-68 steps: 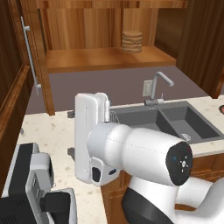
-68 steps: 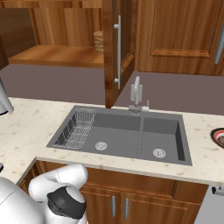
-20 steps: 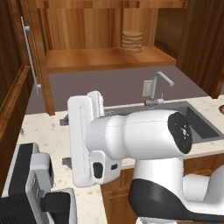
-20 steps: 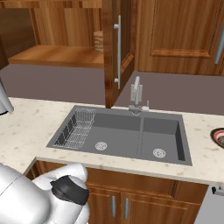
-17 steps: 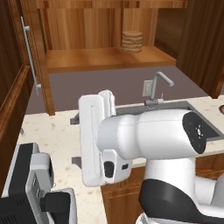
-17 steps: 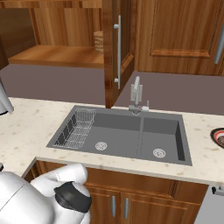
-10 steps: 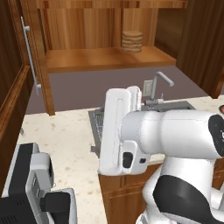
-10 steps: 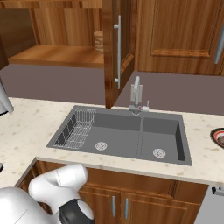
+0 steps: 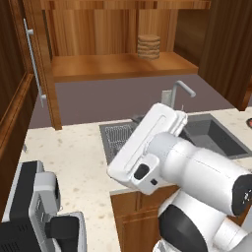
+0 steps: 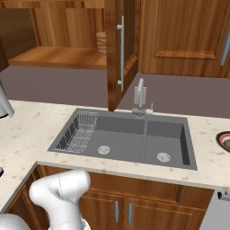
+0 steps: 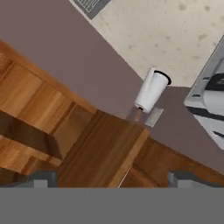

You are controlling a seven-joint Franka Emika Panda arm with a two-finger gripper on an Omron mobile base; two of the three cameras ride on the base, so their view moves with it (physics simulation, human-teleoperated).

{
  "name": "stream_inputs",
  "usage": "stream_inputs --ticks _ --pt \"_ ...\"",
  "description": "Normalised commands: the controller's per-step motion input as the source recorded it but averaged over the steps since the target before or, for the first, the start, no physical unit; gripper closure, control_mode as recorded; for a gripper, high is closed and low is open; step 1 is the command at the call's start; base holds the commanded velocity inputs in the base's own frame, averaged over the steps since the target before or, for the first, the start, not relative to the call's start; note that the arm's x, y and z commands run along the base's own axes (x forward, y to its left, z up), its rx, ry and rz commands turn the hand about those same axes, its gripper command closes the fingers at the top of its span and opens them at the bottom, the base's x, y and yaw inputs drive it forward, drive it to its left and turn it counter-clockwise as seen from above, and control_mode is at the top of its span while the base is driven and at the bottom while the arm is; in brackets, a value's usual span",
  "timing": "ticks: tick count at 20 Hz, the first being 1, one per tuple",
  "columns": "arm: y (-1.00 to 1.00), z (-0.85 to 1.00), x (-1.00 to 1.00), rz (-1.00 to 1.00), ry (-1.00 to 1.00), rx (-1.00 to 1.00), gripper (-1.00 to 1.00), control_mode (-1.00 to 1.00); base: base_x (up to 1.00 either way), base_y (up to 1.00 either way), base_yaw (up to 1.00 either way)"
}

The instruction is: Pick the avocado and bread from the counter and place them on the plate. Then pick the jam from the cabinet and place it next to the plate. Lastly close the cabinet door.

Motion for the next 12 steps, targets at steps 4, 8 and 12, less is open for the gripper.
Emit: stream_inputs --ticks 4,8,12 --pt "-0.14 0.08 0.15 -0.21 0.08 0.88 -1.00 -1.00 0.00 0.00 0.00" --pt "-0.22 0.04 0.18 -0.10 0.14 0.97 -1.00 -1.00 0.00 0.00 0.00" --pt "-0.12 0.00 0.31 -0.01 0.18 0.90 -1.00 -1.00 0.00 0.00 0.00"
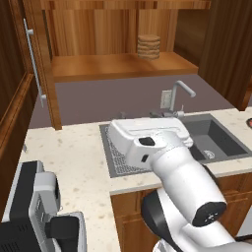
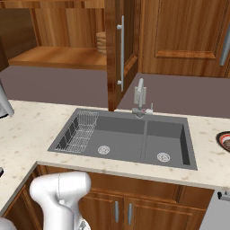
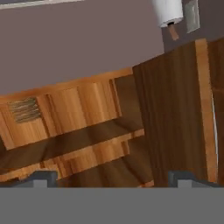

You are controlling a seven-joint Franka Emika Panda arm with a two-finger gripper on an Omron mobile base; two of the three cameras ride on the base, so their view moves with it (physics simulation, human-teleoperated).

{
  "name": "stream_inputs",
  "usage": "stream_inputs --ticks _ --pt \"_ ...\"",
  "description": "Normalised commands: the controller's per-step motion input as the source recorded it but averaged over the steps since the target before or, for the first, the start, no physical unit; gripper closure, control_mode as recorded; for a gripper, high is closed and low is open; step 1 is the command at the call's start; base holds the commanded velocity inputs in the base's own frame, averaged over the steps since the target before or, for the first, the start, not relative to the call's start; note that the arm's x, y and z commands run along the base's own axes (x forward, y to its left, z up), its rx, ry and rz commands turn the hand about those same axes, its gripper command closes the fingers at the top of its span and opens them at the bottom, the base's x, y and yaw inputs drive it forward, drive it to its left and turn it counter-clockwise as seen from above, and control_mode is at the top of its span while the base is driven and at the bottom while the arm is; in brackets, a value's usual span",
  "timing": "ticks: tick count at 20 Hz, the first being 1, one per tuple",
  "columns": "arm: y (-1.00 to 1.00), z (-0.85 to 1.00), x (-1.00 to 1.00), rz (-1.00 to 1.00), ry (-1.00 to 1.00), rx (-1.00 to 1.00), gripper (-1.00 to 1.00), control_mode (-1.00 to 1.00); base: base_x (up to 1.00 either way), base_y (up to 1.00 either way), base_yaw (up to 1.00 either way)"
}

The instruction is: Pick the avocado and bread from the counter and place them on the plate. Then pick the jam from the cabinet and place it next to the plate. Lastly close the cabinet door.

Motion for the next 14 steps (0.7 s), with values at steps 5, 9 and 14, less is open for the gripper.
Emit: stream_inputs --ticks 5,9,14 --pt "0.00 0.00 0.21 0.02 0.18 0.86 -1.00 -1.00 0.00 0.00 0.00" --pt "0.00 0.00 0.06 0.06 0.19 0.82 -1.00 -1.00 0.00 0.00 0.00" --pt "0.00 0.01 0.00 0.09 0.18 0.76 -1.00 -1.00 0.00 0.00 0.00"
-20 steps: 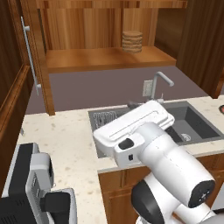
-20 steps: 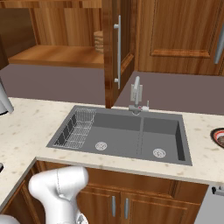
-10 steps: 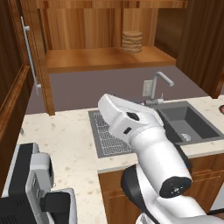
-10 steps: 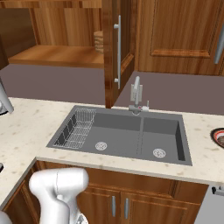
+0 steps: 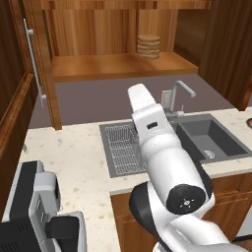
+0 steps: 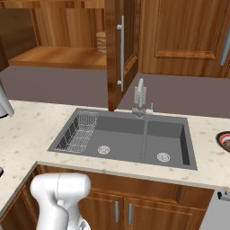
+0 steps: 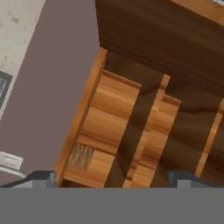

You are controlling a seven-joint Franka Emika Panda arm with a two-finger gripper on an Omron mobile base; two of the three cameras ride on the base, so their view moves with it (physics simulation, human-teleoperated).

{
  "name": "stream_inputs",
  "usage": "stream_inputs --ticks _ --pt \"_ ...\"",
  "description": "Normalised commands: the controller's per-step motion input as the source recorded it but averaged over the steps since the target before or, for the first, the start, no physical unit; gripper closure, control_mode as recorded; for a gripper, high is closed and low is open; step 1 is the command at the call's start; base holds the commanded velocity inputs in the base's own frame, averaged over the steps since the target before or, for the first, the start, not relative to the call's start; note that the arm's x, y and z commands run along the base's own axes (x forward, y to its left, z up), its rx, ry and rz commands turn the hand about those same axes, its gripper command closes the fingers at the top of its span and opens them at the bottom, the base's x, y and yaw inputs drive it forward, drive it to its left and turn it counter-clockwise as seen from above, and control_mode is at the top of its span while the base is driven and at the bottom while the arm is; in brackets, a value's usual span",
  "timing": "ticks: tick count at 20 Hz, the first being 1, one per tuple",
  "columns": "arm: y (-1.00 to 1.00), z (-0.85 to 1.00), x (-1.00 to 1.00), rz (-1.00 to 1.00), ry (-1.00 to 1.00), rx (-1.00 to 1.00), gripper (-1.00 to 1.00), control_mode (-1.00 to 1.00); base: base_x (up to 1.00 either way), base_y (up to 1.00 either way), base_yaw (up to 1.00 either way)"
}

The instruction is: Pick the avocado and bread from the counter and place them on the plate. Then pick the jam from the cabinet and place it next to the plate. Lastly close the cabinet door.

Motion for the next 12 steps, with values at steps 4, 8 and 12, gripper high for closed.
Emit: stream_inputs --ticks 4,8,12 --pt "0.00 0.01 0.00 0.12 0.15 0.69 -1.00 -1.00 0.00 0.00 0.00" --pt "0.05 0.00 0.00 0.18 0.15 0.61 -1.00 -1.00 0.00 0.00 0.00" --pt "0.20 0.00 0.00 0.24 0.14 0.51 -1.00 -1.00 0.00 0.00 0.00"
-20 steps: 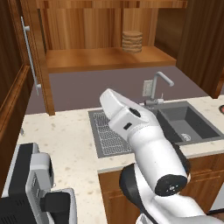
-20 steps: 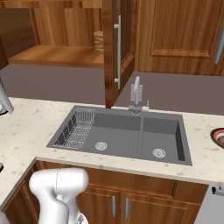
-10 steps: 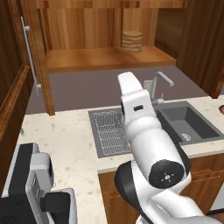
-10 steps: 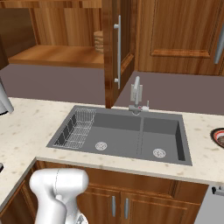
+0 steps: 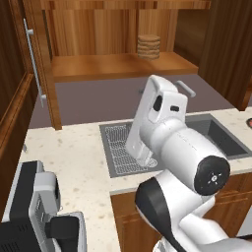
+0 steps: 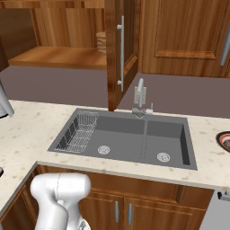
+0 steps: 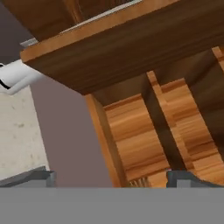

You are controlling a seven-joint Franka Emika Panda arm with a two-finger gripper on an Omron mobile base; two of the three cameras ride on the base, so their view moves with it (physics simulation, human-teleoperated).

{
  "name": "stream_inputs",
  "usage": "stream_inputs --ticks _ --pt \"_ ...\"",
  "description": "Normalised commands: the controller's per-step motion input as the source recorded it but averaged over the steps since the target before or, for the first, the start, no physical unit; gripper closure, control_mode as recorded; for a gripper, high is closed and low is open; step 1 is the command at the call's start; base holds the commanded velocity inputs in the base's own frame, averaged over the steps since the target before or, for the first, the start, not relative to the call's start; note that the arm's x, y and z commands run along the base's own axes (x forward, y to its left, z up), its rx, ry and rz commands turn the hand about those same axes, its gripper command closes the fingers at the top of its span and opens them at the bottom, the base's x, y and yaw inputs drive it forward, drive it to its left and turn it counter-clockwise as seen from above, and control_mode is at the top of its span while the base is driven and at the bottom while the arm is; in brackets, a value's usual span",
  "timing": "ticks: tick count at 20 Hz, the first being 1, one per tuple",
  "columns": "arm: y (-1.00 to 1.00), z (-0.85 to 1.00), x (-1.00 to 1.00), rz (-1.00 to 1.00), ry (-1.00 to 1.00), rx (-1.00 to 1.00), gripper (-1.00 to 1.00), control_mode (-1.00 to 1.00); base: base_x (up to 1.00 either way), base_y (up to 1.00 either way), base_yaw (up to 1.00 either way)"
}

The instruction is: Pick the avocado and bread from the counter and place them on the plate. Then pick the jam from the cabinet and place it next to the plate. Lastly close the cabinet door.

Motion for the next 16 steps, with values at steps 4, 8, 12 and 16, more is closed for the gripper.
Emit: stream_inputs --ticks 4,8,12,16 --pt "0.33 0.00 -0.04 0.23 0.09 0.39 -1.00 -1.00 0.00 0.00 0.00" --pt "0.39 0.00 -0.07 0.21 0.05 0.24 -1.00 -1.00 0.00 0.00 0.00" --pt "0.43 0.00 -0.29 0.16 0.01 0.07 -1.00 -1.00 0.00 0.00 0.00" --pt "0.24 0.00 -0.66 0.12 0.00 0.00 -1.00 -1.00 0.00 0.00 0.00"
